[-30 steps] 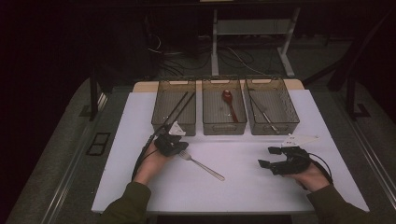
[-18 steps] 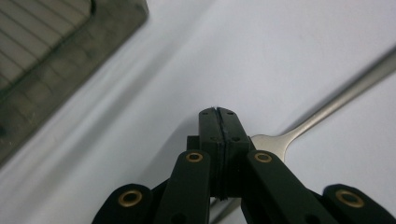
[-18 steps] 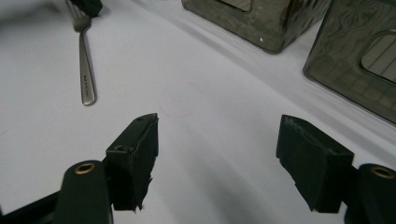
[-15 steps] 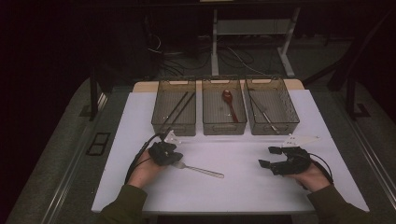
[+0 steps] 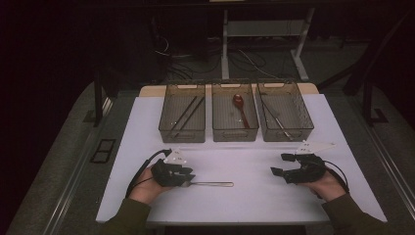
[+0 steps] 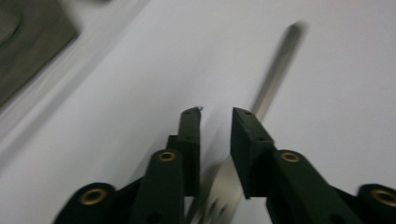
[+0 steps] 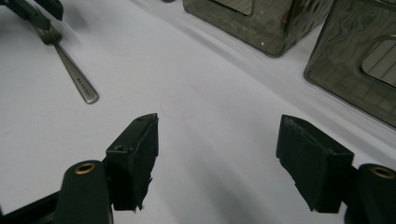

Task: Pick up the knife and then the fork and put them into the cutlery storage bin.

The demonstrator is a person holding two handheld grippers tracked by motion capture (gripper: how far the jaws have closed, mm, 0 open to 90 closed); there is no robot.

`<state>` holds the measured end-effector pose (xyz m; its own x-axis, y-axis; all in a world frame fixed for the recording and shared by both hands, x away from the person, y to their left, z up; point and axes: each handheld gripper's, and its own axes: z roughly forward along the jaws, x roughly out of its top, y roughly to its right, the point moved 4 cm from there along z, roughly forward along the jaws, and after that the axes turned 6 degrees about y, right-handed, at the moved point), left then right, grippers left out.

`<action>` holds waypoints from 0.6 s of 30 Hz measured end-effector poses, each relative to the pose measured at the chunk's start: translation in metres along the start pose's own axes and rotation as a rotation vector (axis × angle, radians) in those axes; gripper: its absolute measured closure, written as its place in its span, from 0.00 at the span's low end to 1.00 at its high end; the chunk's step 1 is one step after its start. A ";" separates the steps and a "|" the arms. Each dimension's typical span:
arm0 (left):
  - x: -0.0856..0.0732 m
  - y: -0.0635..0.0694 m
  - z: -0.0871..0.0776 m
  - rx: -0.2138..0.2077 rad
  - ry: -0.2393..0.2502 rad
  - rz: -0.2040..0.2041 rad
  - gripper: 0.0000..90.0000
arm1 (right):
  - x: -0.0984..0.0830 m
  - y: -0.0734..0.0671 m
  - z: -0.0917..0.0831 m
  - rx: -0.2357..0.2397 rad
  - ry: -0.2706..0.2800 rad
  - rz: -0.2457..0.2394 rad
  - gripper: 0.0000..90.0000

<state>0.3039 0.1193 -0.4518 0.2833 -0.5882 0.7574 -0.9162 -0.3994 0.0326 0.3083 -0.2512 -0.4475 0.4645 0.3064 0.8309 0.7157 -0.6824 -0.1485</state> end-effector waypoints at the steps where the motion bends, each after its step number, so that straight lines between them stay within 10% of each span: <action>1: 0.002 0.003 0.002 -0.016 0.015 0.012 0.78 | 0.000 0.000 0.000 0.001 0.000 -0.001 0.33; 18: -0.005 0.014 0.026 -0.103 -0.050 0.143 0.89 | 0.000 0.001 0.000 0.003 0.000 0.002 0.33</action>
<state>0.2967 0.0985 -0.4720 0.1595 -0.6693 0.7257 -0.9716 -0.2368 -0.0048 0.3090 -0.2515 -0.4480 0.4660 0.3044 0.8307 0.7164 -0.6808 -0.1524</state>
